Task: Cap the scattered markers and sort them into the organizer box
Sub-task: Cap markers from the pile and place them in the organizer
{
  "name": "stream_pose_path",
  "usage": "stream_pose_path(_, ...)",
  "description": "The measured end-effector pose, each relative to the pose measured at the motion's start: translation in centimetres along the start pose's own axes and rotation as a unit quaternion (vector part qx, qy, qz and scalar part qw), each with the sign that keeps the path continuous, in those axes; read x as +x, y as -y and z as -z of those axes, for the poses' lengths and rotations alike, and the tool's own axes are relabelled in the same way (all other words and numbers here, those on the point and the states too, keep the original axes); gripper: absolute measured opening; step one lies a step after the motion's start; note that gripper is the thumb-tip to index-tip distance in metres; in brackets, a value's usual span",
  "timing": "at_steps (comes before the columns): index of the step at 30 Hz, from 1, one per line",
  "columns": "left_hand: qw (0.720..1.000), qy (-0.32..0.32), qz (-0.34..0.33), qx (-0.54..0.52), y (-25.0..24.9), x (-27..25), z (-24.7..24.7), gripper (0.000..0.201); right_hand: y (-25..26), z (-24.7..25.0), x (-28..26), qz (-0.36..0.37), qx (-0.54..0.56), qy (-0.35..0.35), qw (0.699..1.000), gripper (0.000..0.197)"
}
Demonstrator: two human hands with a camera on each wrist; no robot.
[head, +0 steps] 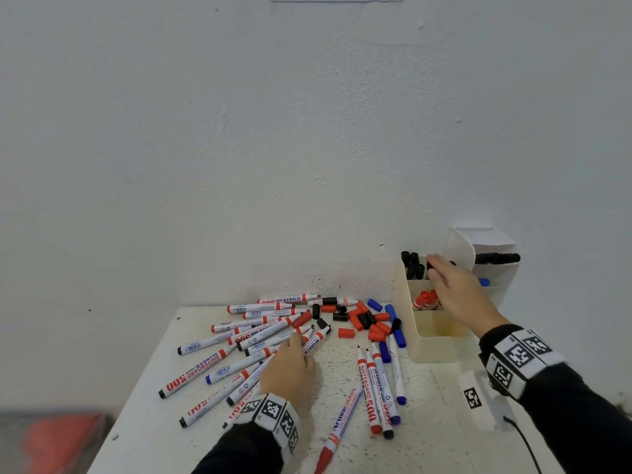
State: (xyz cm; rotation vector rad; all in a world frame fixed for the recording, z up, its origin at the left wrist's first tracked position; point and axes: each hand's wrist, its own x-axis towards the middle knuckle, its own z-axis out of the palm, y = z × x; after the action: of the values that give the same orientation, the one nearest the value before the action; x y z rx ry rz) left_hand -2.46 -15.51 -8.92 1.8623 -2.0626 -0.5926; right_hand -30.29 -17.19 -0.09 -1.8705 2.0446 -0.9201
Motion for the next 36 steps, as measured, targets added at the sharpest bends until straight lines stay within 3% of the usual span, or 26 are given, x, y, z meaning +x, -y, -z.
stream_pose_path(8,1.0,-0.003,0.0,-0.001,-0.1,0.0,0.1,0.033,-0.4,-0.5,0.4,-0.077,-0.062,0.113,0.989,0.053)
stream_pose_path(11,1.0,-0.004,-0.004,-0.003,-0.1,-0.2,0.2,0.032,0.4,-0.6,-0.2,-0.034,-0.041,0.016,0.998,0.044)
stream_pose_path(13,1.0,-0.01,-0.007,-0.001,0.0,-0.3,0.3,0.031,2.3,-0.7,-1.1,0.052,-0.02,-0.111,0.992,0.029)
stream_pose_path(14,1.0,-0.014,-0.006,0.001,0.1,-0.3,0.5,0.03,3.6,-0.7,-1.8,0.099,-0.016,-0.141,0.985,0.022)
stream_pose_path(15,1.0,-0.017,-0.005,0.005,0.1,-0.3,0.6,0.03,5.0,-0.6,-2.6,0.139,-0.02,-0.125,0.982,0.017)
stream_pose_path(17,1.0,-0.026,-0.004,0.012,0.3,-0.3,0.8,0.031,7.2,-1.3,-4.3,0.185,-0.054,0.042,0.98,0.017)
stream_pose_path(19,0.999,-0.03,0.0,0.02,0.4,-0.5,0.9,0.031,8.0,-3.0,-5.7,0.205,-0.121,0.243,0.94,0.02)
stream_pose_path(22,0.999,-0.04,0.002,0.018,0.6,-0.7,1.0,0.03,7.7,-6.1,-7.4,0.221,-0.169,0.398,0.874,0.032)
stream_pose_path(24,0.999,-0.046,0.001,0.02,0.7,-0.8,1.1,0.032,7.3,-7.6,-8.1,0.223,-0.185,0.418,0.861,0.033)
stream_pose_path(28,0.998,-0.051,0.002,0.027,0.8,-0.9,1.1,0.035,6.8,-8.8,-8.1,0.247,-0.197,0.388,0.866,0.023)
stream_pose_path(32,0.998,-0.051,-0.001,0.024,0.7,-1.2,1.3,0.033,6.3,-9.4,-8.0,0.267,-0.218,0.411,0.844,0.026)
stream_pose_path(36,0.998,-0.053,0.0,0.015,0.9,-1.1,1.5,0.034,6.2,-9.8,-7.7,0.261,-0.231,0.327,0.878,0.023)
